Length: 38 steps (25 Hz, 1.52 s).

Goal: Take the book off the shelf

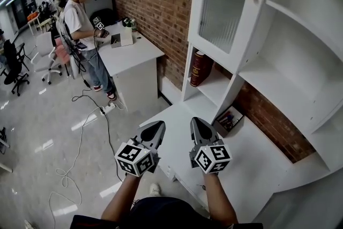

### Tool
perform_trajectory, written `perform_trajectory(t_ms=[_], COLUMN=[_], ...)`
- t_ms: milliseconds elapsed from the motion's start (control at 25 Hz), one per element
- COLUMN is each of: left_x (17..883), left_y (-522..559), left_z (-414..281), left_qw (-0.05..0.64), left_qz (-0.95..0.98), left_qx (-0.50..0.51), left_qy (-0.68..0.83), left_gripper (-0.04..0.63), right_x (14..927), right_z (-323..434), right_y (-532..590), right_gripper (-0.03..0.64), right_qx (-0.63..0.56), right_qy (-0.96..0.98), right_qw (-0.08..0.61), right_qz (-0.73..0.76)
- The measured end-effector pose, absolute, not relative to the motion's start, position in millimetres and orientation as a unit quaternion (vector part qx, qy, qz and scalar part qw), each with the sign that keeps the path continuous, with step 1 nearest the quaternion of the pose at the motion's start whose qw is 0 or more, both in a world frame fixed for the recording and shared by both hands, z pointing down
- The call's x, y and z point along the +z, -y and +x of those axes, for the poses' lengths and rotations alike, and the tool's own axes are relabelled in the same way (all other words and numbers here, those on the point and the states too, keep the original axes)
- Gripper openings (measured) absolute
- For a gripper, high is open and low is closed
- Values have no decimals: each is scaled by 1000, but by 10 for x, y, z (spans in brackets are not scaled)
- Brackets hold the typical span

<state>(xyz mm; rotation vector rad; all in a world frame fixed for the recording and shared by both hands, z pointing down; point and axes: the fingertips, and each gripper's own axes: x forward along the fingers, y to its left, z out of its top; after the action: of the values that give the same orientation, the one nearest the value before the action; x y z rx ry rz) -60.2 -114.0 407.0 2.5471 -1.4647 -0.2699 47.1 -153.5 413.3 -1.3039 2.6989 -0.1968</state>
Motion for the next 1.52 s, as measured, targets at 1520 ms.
perform_trajectory(t_ms=[1520], left_x=[4323], left_y=[2229], left_z=[-1212], left_qw=[124], left_qz=[894], left_qx=[-81], left_qy=[423], left_gripper=[17], right_x=[4224], right_z=[-160], right_y=[2517], right_gripper=[20], right_qx=[-58], right_qy=[-860], right_qw=[36], right_qz=[-506])
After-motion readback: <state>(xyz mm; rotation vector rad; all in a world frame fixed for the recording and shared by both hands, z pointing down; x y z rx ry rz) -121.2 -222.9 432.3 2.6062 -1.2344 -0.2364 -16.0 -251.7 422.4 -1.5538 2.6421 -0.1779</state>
